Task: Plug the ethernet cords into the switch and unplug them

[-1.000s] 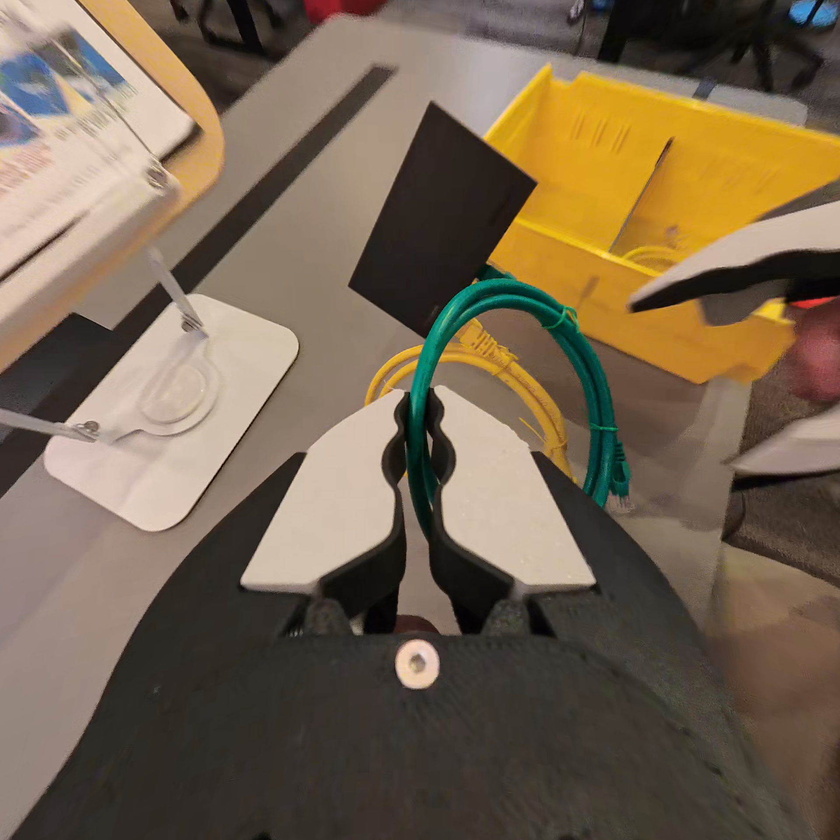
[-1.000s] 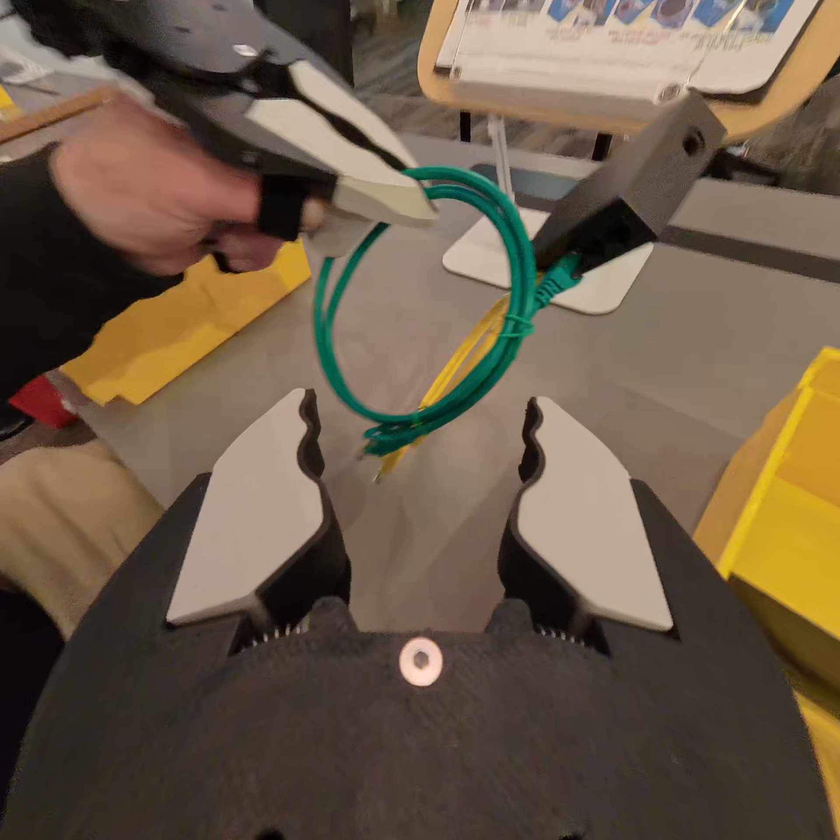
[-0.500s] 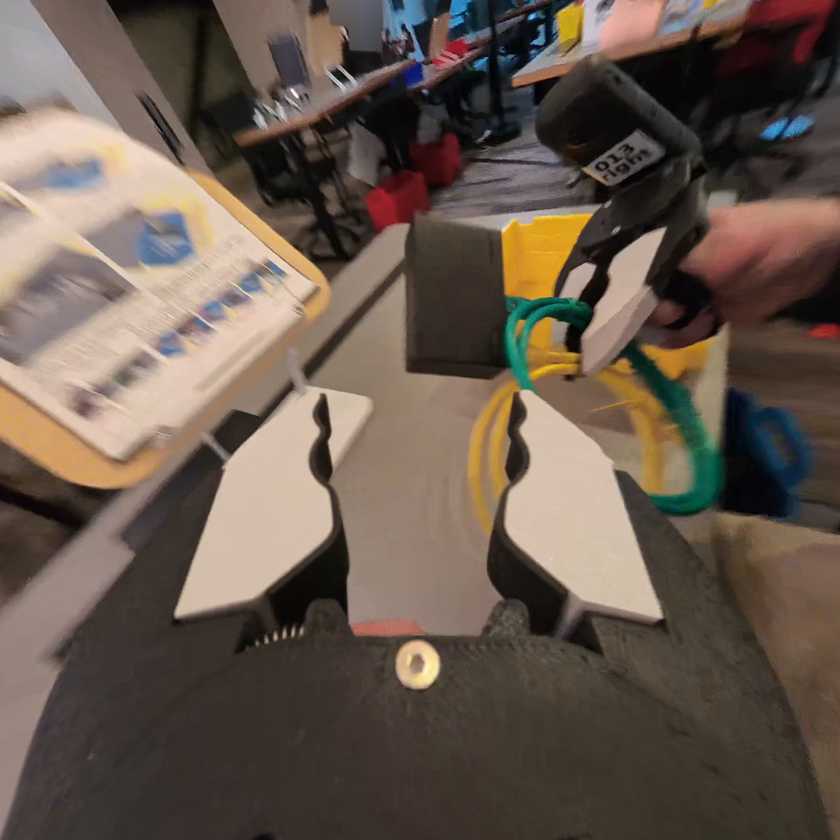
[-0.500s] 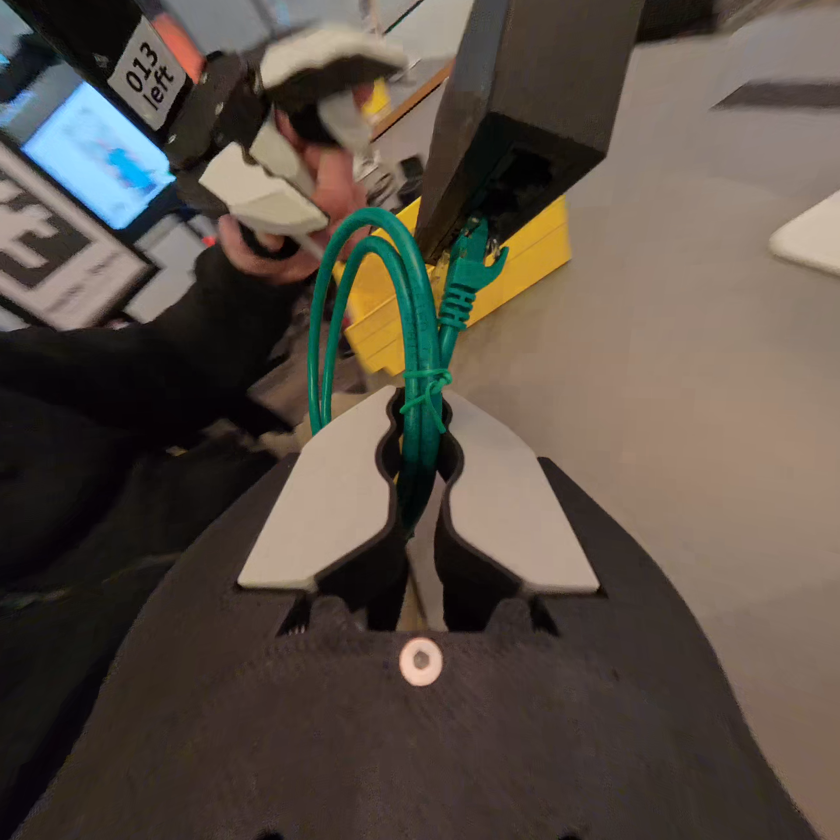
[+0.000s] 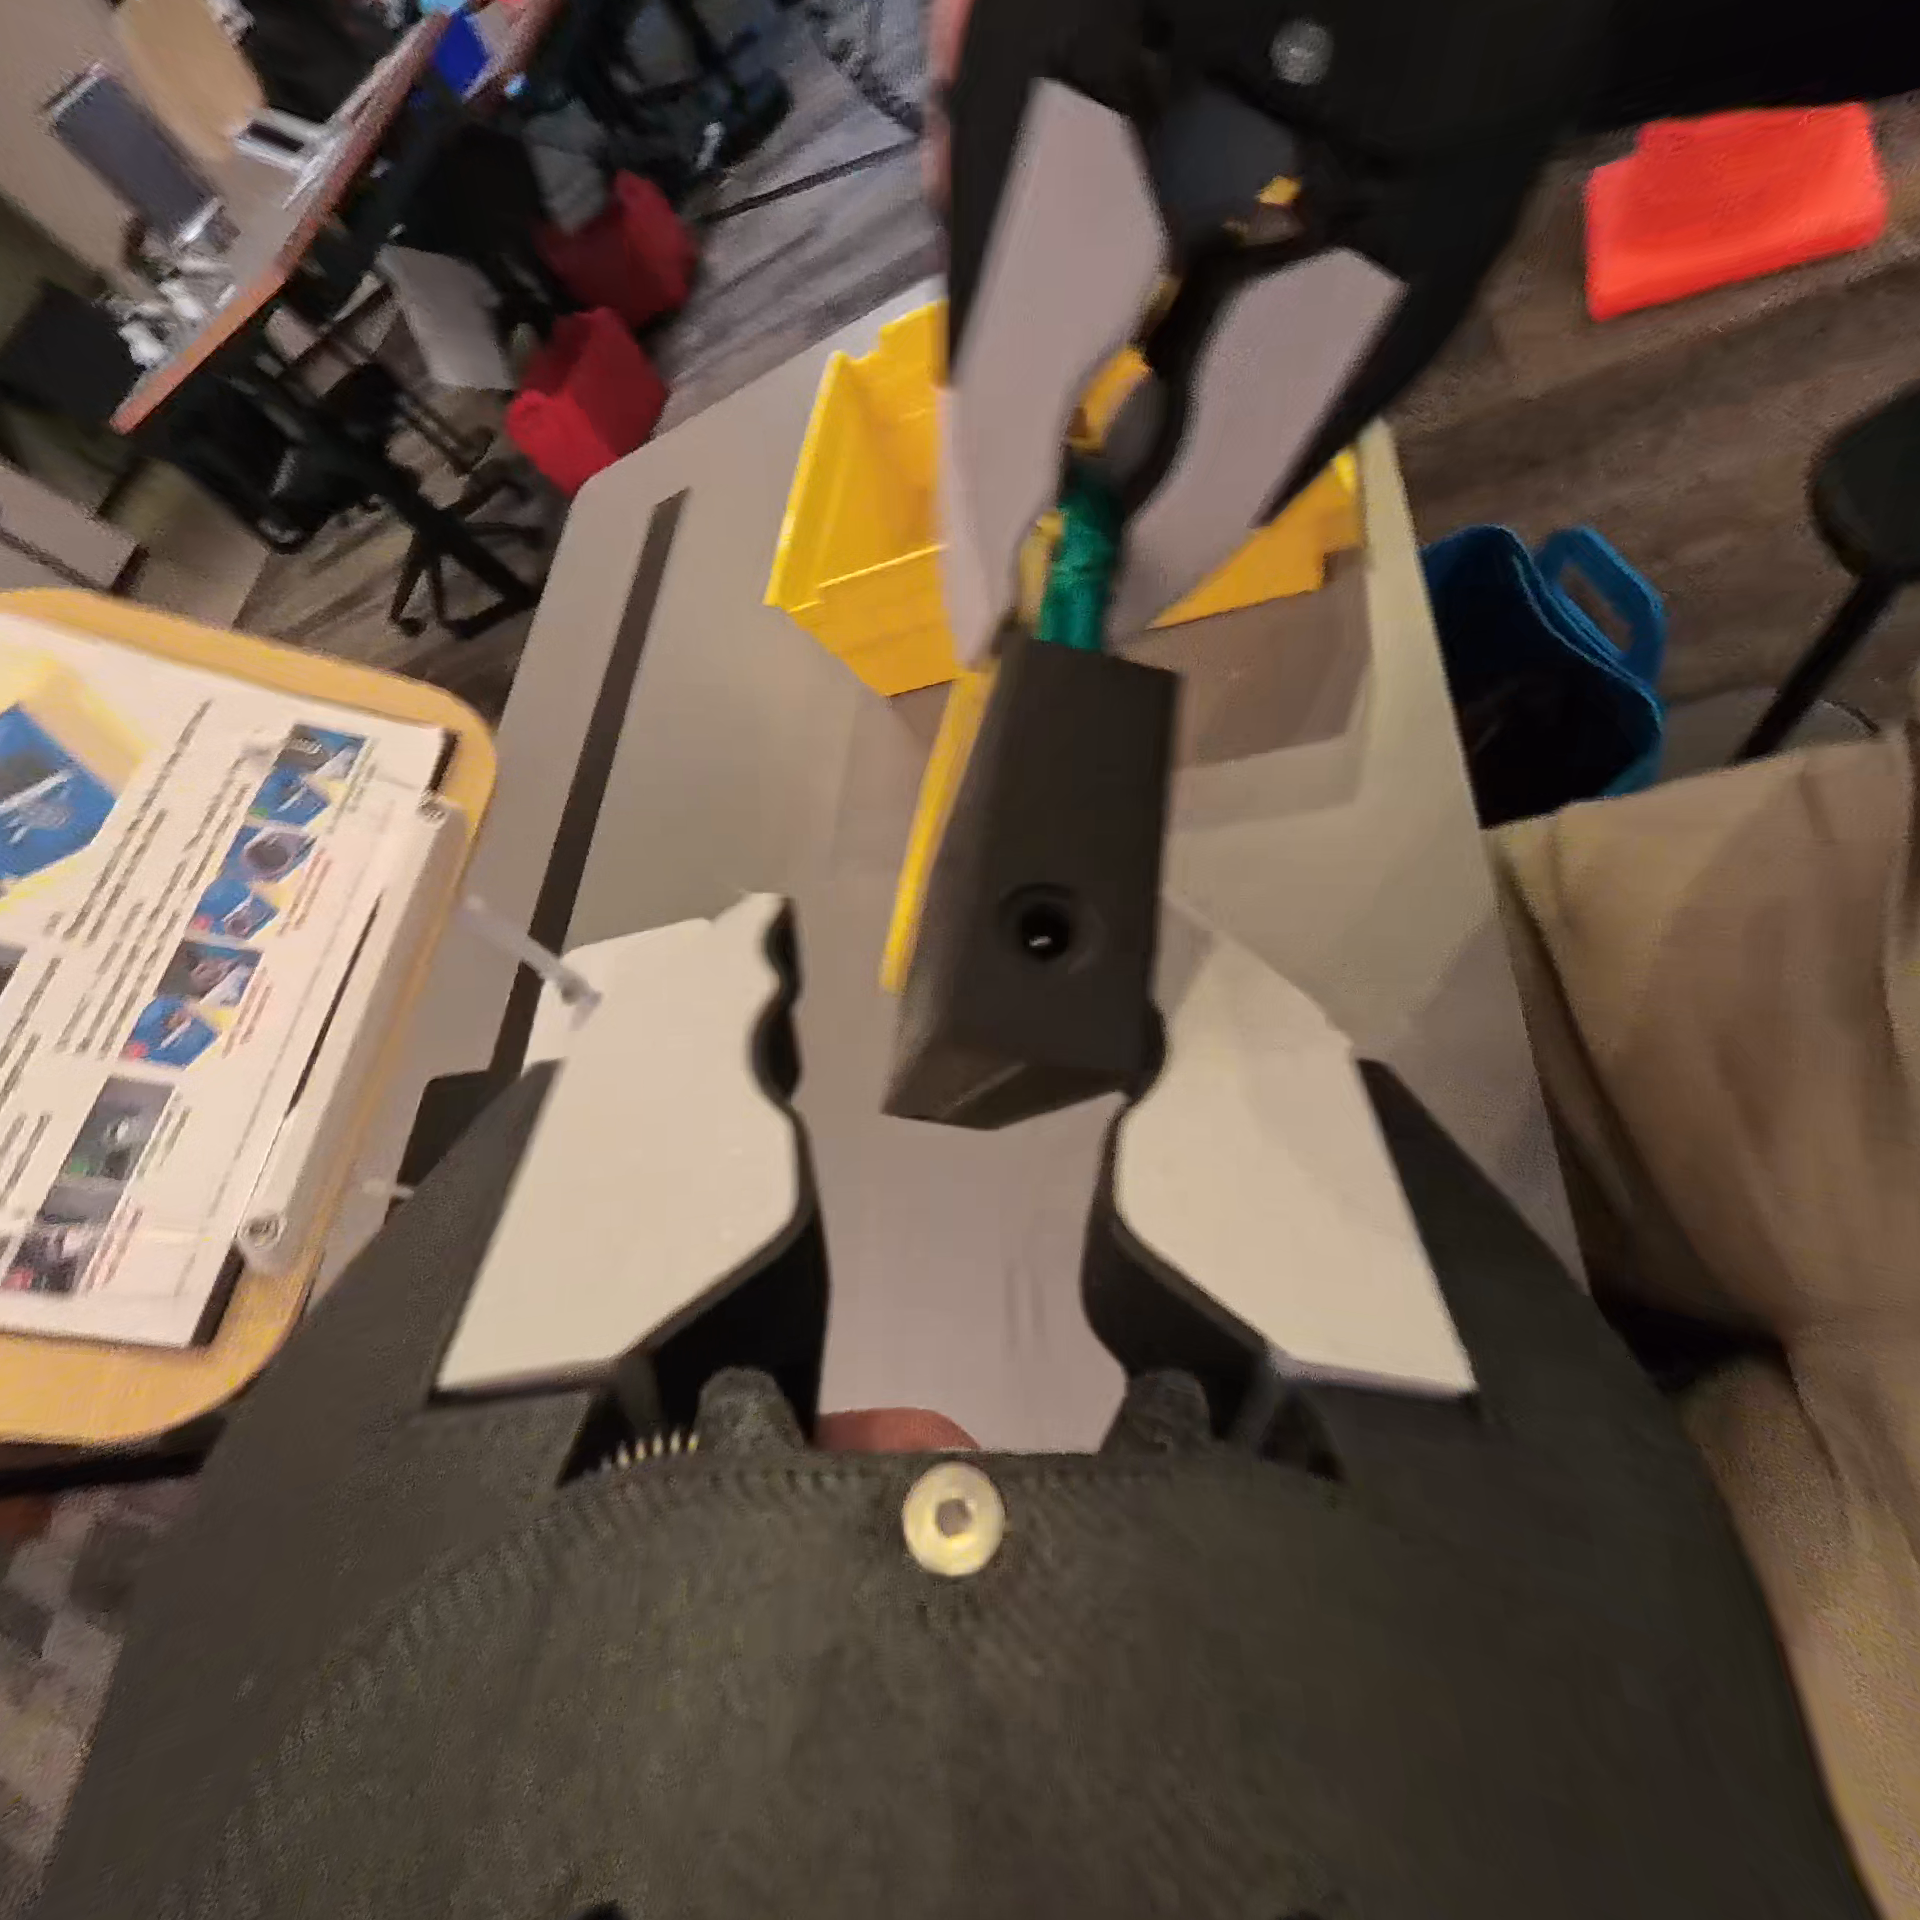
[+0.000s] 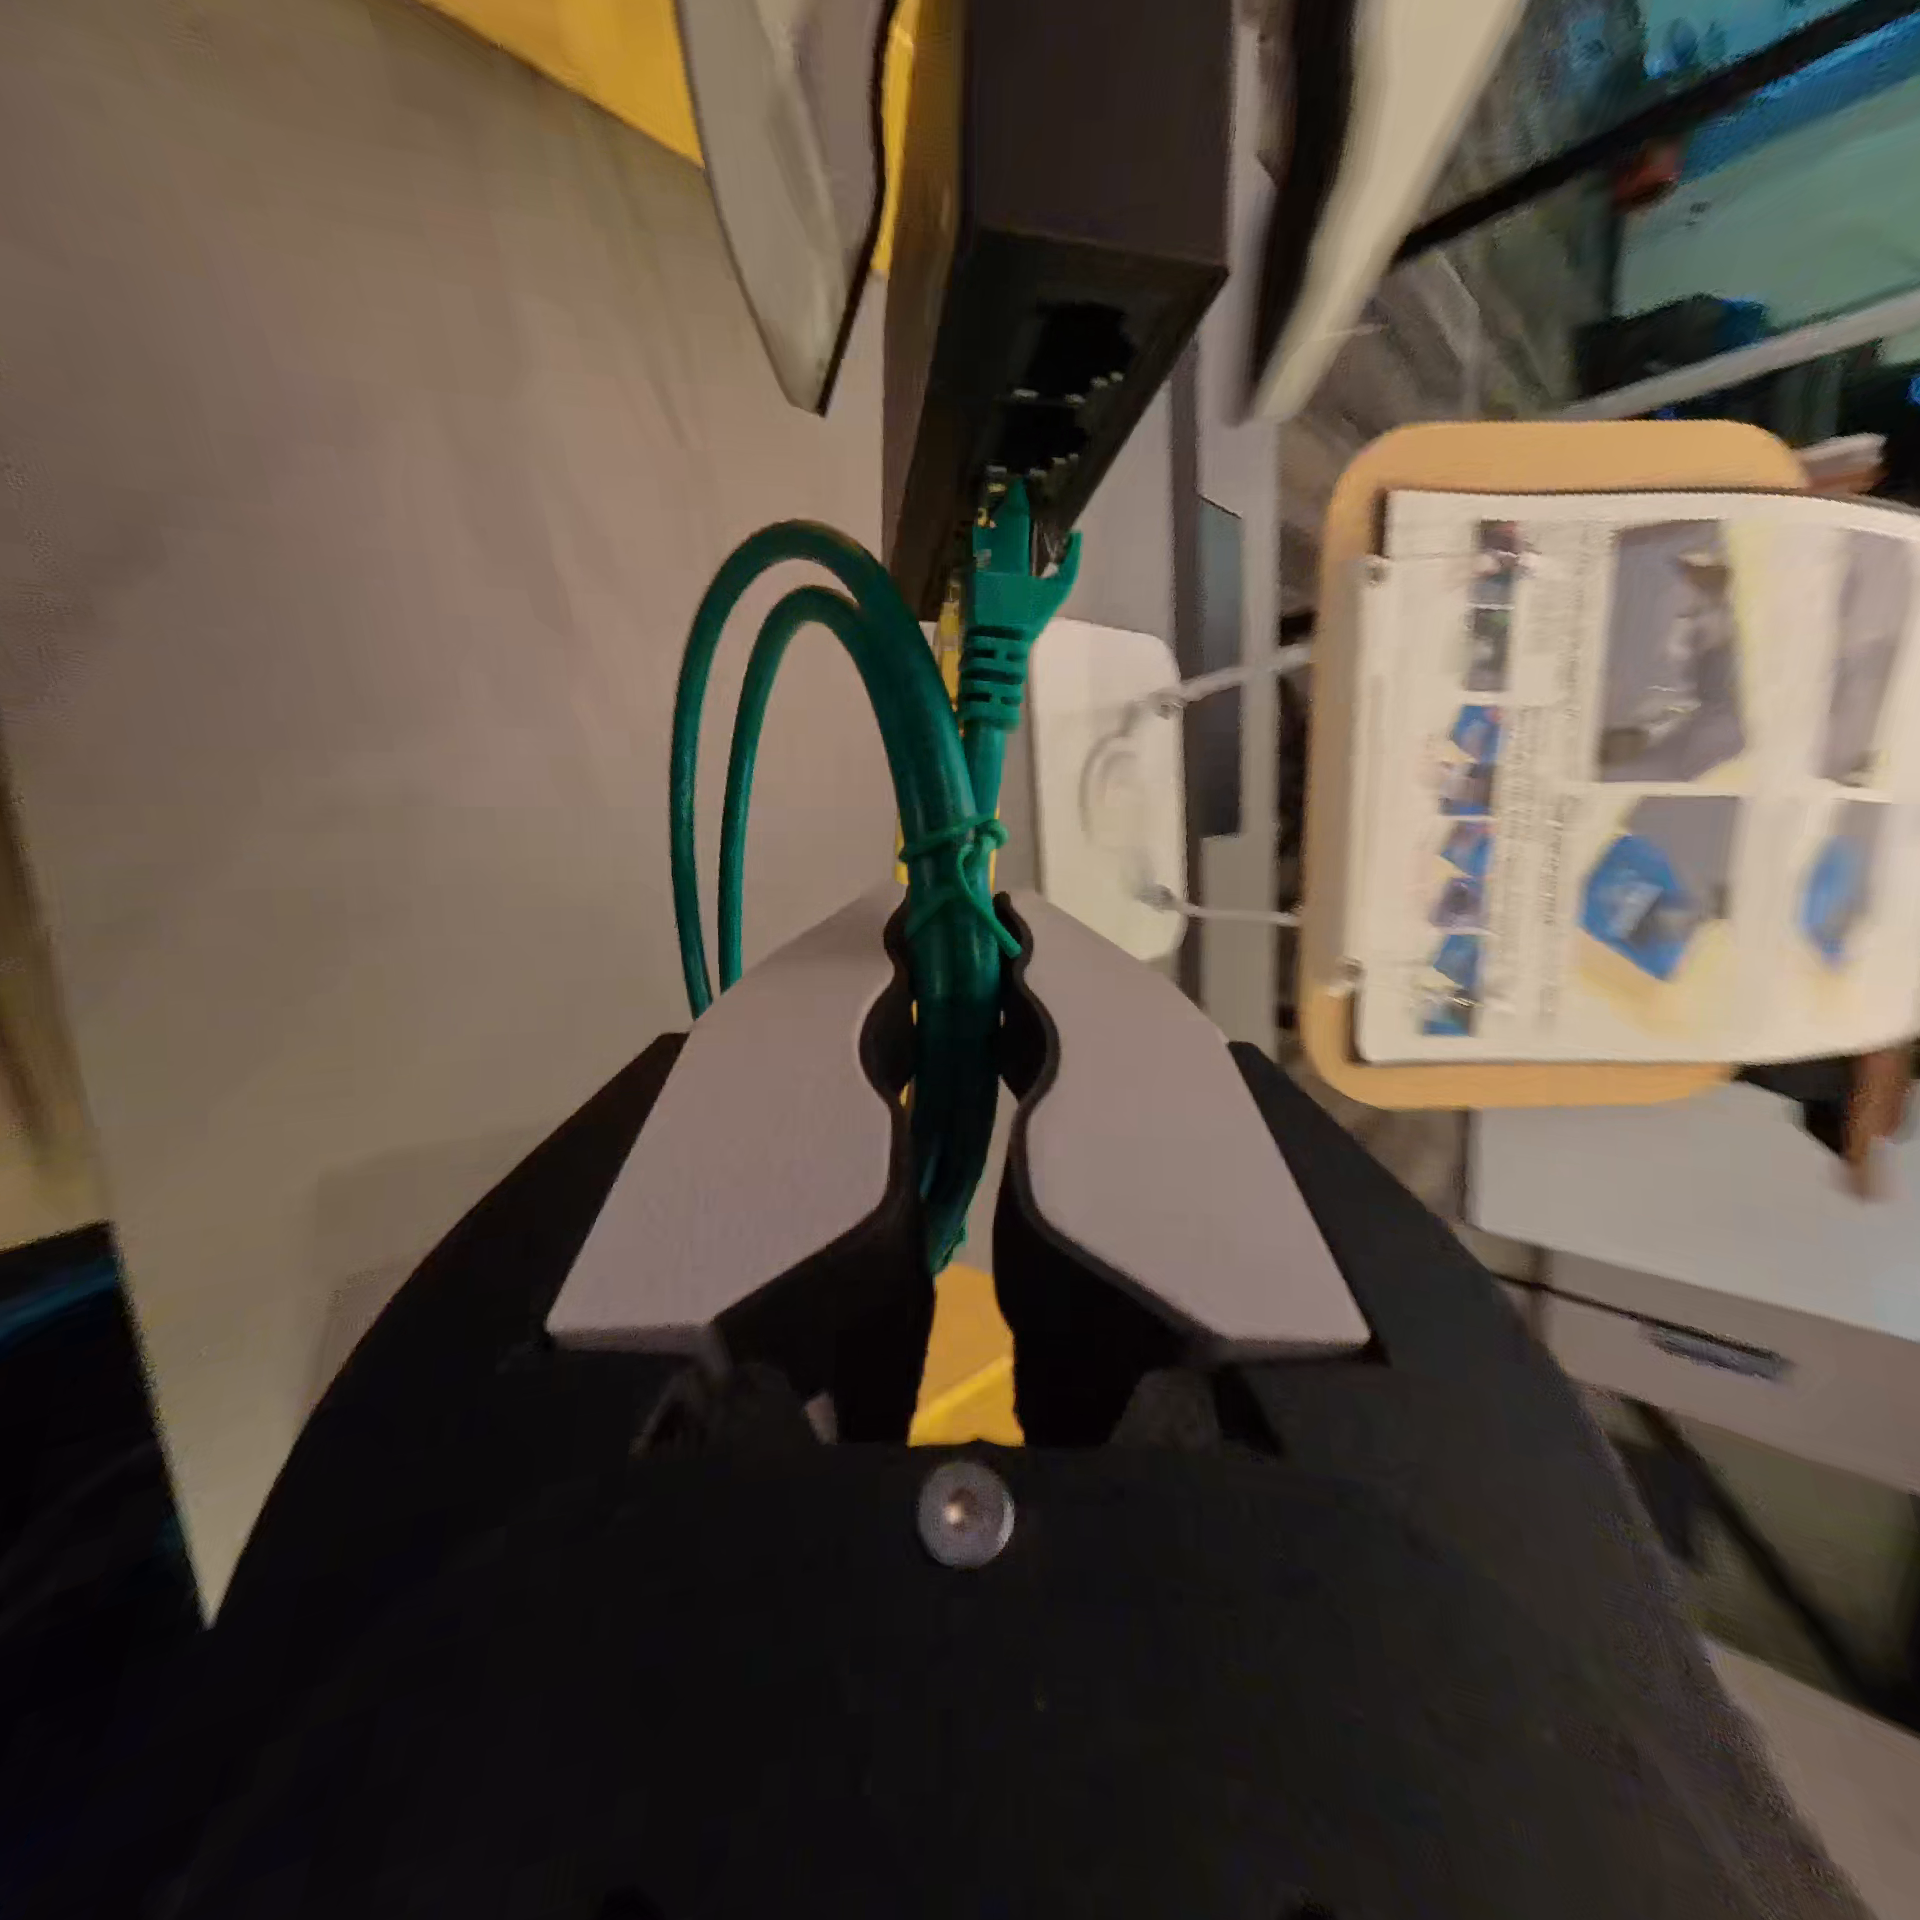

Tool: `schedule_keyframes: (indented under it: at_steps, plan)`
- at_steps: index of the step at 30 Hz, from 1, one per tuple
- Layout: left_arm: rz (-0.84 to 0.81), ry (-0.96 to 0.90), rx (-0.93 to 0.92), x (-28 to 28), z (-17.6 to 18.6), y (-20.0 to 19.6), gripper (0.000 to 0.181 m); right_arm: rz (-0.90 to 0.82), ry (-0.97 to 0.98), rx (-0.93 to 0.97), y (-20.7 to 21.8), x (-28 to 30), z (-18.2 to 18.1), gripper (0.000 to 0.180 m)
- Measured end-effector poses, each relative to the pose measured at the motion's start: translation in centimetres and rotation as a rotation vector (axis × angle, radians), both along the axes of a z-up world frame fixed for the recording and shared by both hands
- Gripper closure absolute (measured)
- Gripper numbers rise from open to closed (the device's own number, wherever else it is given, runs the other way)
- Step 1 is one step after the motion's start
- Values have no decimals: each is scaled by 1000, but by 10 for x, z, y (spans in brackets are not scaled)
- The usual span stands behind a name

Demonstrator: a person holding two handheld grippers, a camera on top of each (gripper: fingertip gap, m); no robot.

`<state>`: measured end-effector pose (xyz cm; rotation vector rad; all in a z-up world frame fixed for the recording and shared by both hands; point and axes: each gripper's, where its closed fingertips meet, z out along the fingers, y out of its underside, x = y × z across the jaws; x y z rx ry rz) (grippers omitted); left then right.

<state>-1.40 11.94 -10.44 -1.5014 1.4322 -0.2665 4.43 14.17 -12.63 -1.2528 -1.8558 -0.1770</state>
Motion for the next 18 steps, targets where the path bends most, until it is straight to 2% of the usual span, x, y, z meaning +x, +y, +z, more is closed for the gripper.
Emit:
schedule_keyframes:
  at_steps: [4,8,12,13,15,18]
  plan:
    - [32,55,184,3,-4,-2,144,-52,-54,215,4,4,18,169]
    - [87,140,404,0,-3,0,150,-76,-89,328,2,5,23,169]
    - [135,147,520,0,5,-3,151,-55,-2,330,3,2,27,168]
    - [148,170,550,0,4,-3,151,-34,16,330,3,1,27,165]
    - [178,199,554,-2,0,-1,151,-18,41,303,2,1,26,146]
    - [218,216,560,-8,-2,3,151,24,100,275,-8,4,34,138]
